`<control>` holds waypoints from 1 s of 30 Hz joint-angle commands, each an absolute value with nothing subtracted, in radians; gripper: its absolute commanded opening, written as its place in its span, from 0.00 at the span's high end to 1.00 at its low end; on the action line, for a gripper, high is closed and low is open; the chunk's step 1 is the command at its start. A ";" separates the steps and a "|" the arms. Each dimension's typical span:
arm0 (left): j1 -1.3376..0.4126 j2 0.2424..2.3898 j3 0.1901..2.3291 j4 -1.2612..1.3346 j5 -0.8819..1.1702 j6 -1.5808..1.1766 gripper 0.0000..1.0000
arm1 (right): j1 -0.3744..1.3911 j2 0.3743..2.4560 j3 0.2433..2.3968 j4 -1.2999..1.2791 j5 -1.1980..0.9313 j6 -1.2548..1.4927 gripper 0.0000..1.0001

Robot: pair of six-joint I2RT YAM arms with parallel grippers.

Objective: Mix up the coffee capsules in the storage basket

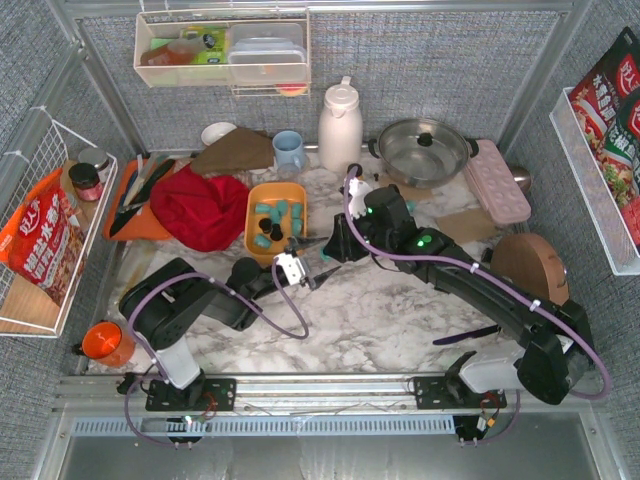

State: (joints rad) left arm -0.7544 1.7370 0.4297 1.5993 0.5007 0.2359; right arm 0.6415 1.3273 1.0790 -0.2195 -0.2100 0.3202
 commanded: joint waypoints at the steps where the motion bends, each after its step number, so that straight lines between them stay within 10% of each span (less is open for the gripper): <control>1: -0.756 1.729 0.434 1.646 0.527 0.240 0.23 | 0.644 1.324 1.087 -0.192 -0.218 0.332 0.88; 20: -0.759 1.720 0.437 1.646 0.514 0.250 0.53 | 0.644 1.340 1.088 -0.212 -0.224 0.325 0.85; 30: -0.759 1.726 0.415 1.649 0.450 0.237 0.54 | 0.643 1.277 1.124 -0.276 -0.120 0.244 0.35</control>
